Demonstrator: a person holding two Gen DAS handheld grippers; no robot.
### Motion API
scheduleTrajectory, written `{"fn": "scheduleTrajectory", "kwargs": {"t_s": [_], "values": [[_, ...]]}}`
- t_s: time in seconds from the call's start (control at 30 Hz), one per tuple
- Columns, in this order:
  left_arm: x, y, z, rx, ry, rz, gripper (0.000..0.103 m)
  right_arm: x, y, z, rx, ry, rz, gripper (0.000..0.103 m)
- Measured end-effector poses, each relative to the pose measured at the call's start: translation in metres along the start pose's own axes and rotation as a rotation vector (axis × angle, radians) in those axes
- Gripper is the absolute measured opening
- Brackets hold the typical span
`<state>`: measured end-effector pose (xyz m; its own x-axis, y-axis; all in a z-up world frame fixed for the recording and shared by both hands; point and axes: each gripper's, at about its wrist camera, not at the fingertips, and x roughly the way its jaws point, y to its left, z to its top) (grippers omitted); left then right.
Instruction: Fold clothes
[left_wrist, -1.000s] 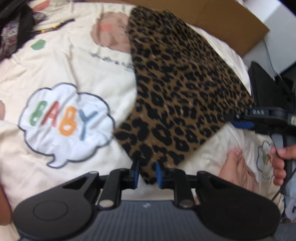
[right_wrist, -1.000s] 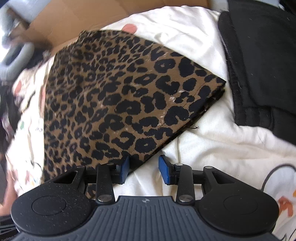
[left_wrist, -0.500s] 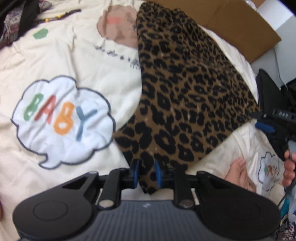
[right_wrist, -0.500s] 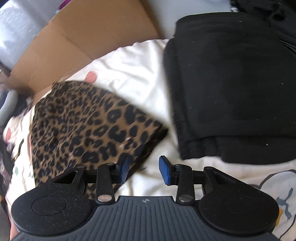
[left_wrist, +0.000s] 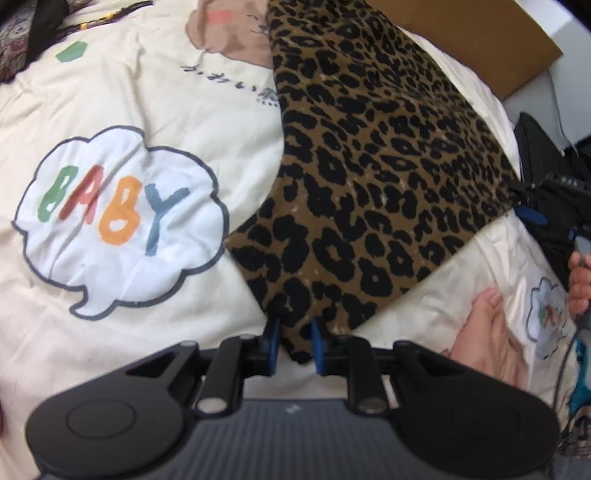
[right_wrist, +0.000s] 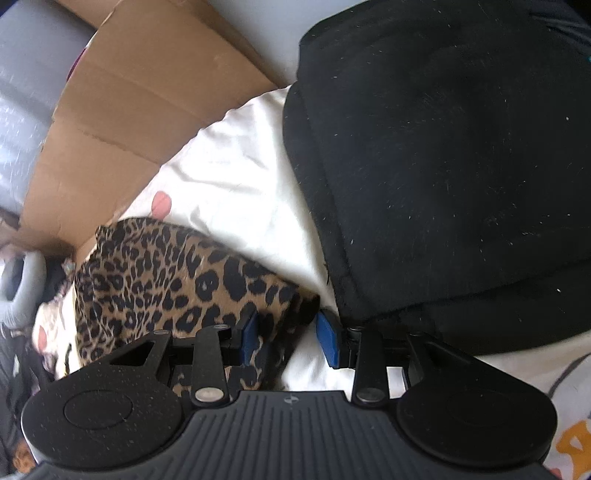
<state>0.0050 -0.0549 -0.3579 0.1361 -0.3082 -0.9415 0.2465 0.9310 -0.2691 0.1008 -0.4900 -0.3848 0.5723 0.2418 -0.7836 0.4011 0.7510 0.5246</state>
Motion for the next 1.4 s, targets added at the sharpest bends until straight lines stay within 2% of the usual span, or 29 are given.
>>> {"fn": "scheduleTrajectory", "kwargs": {"t_s": [0.03,0.13,0.17,0.33,0.47,0.7,0.9,0.97,1.1,1.27,1.4], "values": [[-0.005,0.005,0.001,-0.039,-0.012,-0.011,0.019,0.001,-0.001,0.001,0.010,-0.001,0.005,0.038],[-0.014,0.026,0.001,-0.192,-0.023,-0.065,0.021,0.004,-0.003,0.004,0.039,-0.004,0.019,0.018],[-0.015,0.034,0.000,-0.235,-0.026,-0.079,0.021,0.003,-0.004,0.004,0.047,-0.004,0.028,0.015],[-0.011,0.058,-0.002,-0.386,-0.024,-0.136,0.026,0.000,-0.002,0.006,0.054,-0.007,0.040,0.009],[0.000,0.062,-0.005,-0.450,-0.001,-0.175,0.037,-0.003,-0.002,0.008,0.051,-0.013,0.037,0.007],[0.018,0.062,-0.007,-0.482,0.022,-0.237,0.038,-0.006,0.002,0.013,0.015,-0.013,0.014,0.004],[0.034,0.062,-0.010,-0.507,0.041,-0.290,0.043,-0.007,0.006,0.020,0.011,-0.004,-0.016,0.003],[0.036,0.062,-0.007,-0.491,0.039,-0.298,0.043,-0.006,0.008,0.020,-0.003,0.003,-0.028,0.003],[0.038,0.063,-0.005,-0.450,0.017,-0.308,0.042,-0.004,0.008,0.020,0.005,0.008,-0.036,0.003],[0.039,0.077,-0.012,-0.547,0.027,-0.375,0.038,-0.003,0.007,0.019,0.016,0.015,-0.046,0.003],[0.036,0.076,-0.011,-0.533,0.053,-0.388,0.035,-0.001,0.002,0.018,0.054,0.013,-0.035,0.003]]}}
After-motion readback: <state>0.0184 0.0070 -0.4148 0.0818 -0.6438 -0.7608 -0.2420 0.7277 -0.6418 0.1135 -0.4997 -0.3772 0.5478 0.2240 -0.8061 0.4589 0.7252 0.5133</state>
